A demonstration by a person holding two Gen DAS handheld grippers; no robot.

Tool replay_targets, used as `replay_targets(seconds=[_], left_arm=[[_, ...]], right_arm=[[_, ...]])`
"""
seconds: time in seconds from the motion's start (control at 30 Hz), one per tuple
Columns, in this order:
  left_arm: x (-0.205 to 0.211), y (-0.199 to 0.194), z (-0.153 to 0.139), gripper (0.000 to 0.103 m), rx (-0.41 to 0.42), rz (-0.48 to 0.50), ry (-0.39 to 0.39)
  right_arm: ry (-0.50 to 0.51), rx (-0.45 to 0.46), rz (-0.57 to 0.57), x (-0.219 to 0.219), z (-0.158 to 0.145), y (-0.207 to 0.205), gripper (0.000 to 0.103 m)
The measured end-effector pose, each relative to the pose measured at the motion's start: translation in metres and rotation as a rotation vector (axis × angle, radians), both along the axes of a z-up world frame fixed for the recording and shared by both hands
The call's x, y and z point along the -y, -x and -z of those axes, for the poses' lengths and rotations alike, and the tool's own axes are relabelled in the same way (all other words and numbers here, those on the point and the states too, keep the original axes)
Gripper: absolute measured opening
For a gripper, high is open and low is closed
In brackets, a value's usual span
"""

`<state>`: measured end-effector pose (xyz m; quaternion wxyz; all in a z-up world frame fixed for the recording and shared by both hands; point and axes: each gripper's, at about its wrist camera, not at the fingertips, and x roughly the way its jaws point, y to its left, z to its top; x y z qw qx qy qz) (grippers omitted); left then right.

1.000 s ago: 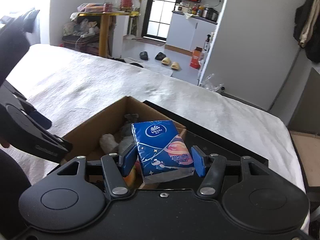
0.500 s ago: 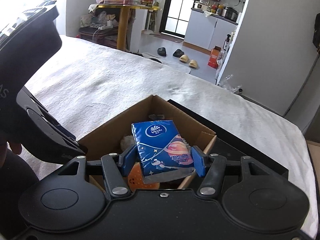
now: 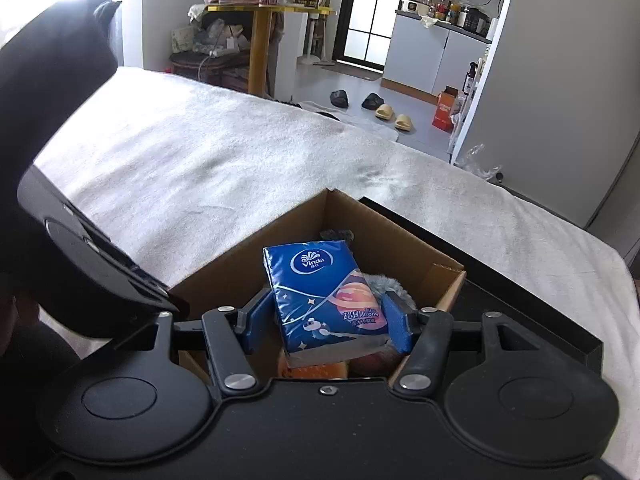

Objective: Organize soft objects

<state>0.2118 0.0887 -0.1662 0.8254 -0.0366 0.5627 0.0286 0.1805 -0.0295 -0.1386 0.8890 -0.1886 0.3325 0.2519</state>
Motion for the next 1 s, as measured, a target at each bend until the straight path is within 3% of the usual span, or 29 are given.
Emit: replay_targets(seconds=[0.13, 0.57, 0.77, 0.93, 1.0], left_arm=[[-0.001, 0.001, 0.0, 0.007, 0.001, -0.001, 0.009], [0.007, 0.004, -0.005, 0.011, 0.014, 0.011, -0.042], [0.014, 0.009, -0.014, 0.021, 0.019, 0.007, -0.099], [0.023, 0.016, -0.024, 0.04, 0.03, 0.006, -0.117], [0.027, 0.018, -0.029, 0.042, 0.033, 0.008, -0.118]], right_arm=[[-0.022, -0.044, 0.014, 0.003, 0.005, -0.005, 0.061], [-0.037, -0.051, 0.088, 0.043, -0.005, 0.018, 0.065], [-0.114, -0.079, 0.141, 0.068, -0.017, 0.03, 0.071], [-0.173, -0.102, 0.227, 0.091, -0.023, 0.034, 0.076], [-0.192, -0.111, 0.269, 0.102, -0.025, 0.034, 0.081]])
